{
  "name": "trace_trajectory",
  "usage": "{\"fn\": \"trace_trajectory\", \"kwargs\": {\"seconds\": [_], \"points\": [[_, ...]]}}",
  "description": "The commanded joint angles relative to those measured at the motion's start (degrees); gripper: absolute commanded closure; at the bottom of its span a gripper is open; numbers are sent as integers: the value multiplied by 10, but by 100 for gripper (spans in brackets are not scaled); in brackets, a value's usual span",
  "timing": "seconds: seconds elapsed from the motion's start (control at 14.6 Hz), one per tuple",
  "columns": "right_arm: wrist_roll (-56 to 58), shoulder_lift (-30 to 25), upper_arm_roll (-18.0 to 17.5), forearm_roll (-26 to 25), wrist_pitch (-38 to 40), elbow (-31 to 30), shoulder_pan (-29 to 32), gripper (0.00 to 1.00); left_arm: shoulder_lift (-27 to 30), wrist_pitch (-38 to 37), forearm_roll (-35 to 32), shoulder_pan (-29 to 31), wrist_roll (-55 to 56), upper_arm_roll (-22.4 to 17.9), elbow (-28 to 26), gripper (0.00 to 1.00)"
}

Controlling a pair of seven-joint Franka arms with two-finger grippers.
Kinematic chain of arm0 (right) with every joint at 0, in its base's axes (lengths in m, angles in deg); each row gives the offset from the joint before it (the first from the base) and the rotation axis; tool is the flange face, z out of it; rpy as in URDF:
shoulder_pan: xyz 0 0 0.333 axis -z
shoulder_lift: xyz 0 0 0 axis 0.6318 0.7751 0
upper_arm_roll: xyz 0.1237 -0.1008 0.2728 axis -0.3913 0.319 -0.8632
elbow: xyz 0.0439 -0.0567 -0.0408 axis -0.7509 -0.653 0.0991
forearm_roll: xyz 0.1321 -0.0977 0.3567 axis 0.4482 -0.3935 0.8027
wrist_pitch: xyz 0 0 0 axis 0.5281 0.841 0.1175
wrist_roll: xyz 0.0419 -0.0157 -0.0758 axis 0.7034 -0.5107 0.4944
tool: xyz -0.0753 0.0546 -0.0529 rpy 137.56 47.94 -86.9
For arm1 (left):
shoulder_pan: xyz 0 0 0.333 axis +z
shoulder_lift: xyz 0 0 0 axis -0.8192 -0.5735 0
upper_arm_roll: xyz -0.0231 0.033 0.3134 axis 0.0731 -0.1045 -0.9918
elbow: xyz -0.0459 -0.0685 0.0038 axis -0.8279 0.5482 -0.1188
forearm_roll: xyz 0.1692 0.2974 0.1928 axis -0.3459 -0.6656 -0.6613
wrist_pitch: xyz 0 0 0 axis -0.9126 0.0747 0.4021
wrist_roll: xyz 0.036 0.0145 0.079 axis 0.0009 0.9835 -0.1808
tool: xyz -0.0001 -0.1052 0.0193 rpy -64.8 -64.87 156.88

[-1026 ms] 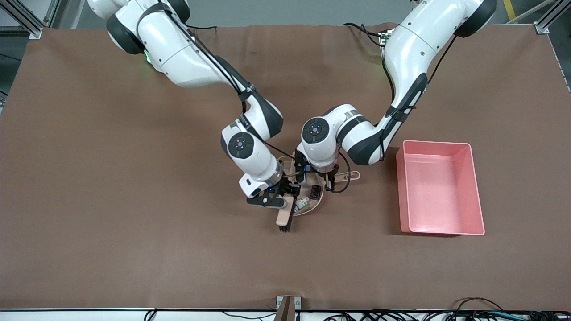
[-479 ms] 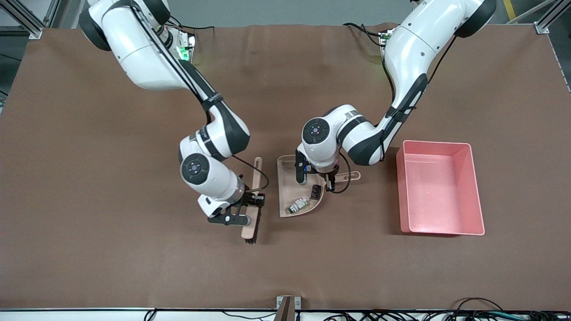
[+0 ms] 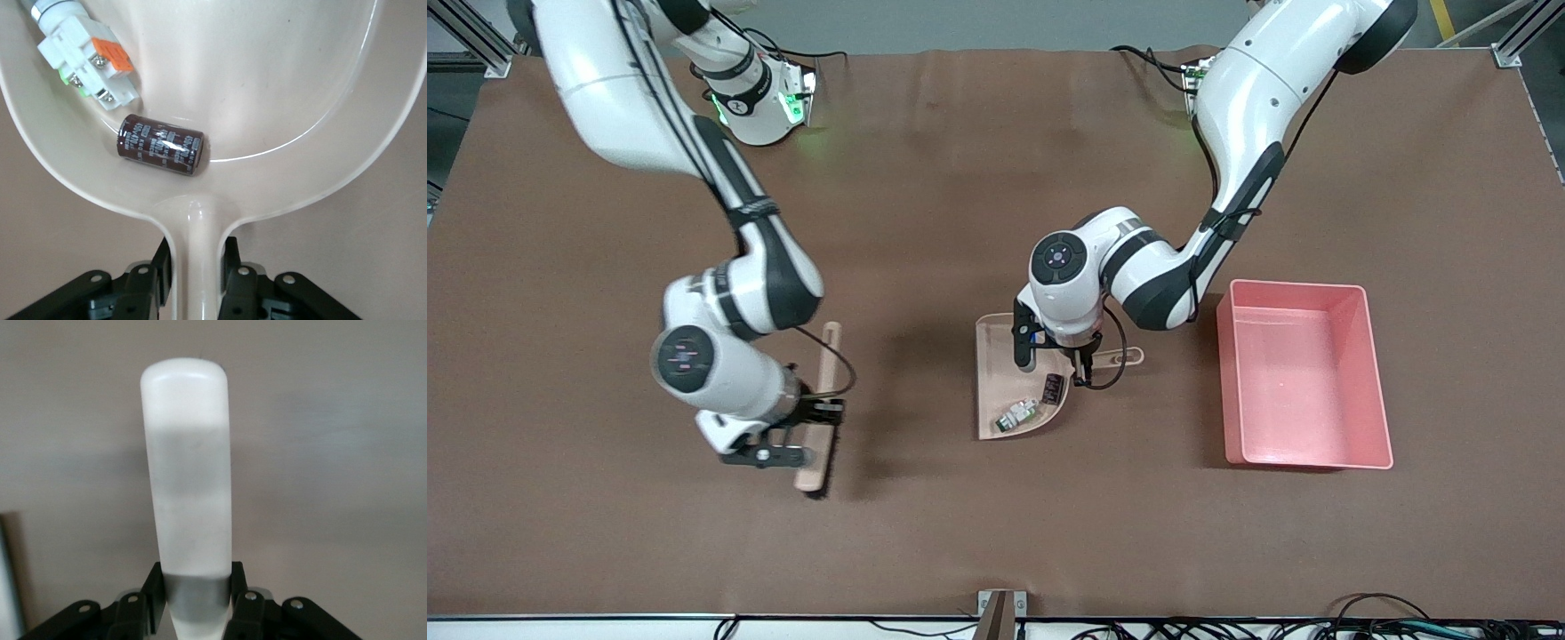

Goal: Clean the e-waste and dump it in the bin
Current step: 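Carry the dustpan to the bin with the left gripper while the right gripper withdraws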

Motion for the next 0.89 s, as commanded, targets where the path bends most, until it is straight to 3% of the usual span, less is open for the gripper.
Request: {"fn": "trace_trajectory", "kwargs": {"seconds": [0.0,0.21,0.48,0.82], "points": [[54,-147,-12,-6,22,-152,75,100,17,-2,-1,6,-10,7,9,94],[115,-244,-11,-6,81,-209,125,100,40,-2,3,25,-10,13,9,97],[184,-374,-11,-7,101,-301,169,100,80,-2,4,63,-14,15,9,97],[211,-454,-10,-9,200,-297,206,100,113,-10,24,169,-93,45,3,98]]}}
